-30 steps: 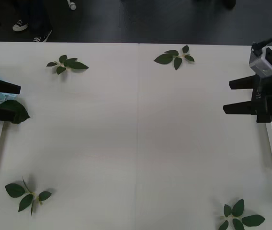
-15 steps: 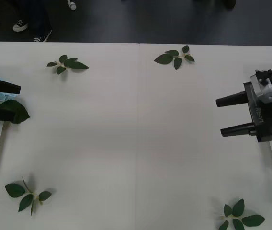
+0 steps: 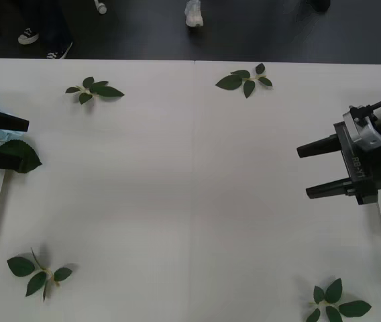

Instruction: Put the red flowers into the right box and the blue flowers into the left box

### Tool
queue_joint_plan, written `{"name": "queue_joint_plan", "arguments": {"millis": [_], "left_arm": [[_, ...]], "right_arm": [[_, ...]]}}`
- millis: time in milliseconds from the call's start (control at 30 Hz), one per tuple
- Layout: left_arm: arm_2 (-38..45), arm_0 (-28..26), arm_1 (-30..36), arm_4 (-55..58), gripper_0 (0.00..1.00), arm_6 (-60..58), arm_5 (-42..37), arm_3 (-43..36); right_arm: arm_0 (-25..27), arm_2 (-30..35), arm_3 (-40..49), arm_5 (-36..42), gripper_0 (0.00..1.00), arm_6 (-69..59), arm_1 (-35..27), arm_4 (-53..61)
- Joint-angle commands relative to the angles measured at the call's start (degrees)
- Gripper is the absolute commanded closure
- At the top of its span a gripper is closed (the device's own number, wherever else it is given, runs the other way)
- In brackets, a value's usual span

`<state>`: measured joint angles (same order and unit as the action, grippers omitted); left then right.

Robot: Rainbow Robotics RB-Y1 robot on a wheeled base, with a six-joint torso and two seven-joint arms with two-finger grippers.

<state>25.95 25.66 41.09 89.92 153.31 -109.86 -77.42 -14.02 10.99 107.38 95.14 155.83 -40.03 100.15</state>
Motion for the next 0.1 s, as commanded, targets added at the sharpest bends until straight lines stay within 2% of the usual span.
{"name": "queue_joint_plan", "arguments": {"millis": [33, 100], "left_arm": [[0.7, 1.2, 1.8, 0.3, 0.0, 1.7, -0.1, -1.5], [0.7, 1.2, 1.8, 0.3, 0.0, 1.7, -0.1, -1.5]], "right_arm": [[-2.4, 0.3, 0.9, 0.0, 0.33, -0.8, 0.0, 0.3], [-2.7, 0.5, 0.9, -0.2, 0.33, -0.8, 0.0, -0.4]]}}
